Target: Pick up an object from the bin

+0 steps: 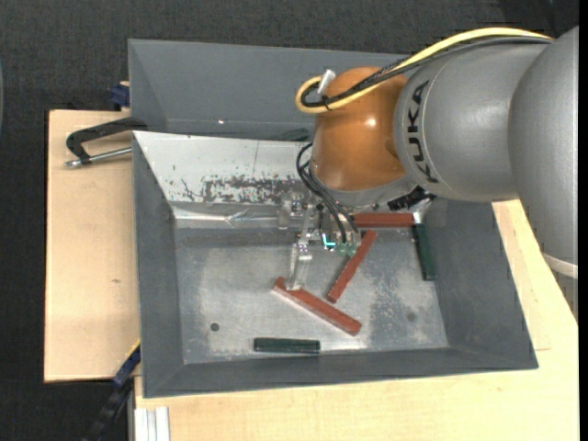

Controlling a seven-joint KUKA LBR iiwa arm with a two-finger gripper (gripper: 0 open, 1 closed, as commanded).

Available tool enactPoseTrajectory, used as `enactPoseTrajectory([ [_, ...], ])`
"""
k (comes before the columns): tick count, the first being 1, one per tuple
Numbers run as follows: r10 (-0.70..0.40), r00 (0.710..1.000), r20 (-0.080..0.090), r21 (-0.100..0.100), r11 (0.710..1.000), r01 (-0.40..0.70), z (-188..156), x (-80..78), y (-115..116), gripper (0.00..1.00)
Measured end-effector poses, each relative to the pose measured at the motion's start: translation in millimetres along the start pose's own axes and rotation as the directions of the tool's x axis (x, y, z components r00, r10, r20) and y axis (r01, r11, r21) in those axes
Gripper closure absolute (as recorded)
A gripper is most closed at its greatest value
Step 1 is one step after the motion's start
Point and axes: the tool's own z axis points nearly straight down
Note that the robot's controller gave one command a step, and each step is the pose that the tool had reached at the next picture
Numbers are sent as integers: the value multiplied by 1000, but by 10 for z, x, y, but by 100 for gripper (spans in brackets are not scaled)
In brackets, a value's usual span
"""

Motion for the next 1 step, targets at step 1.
enactPoseTrajectory([
  [1,2,1000,8,-1,1000,-2,-45,-21,-4,0],
])
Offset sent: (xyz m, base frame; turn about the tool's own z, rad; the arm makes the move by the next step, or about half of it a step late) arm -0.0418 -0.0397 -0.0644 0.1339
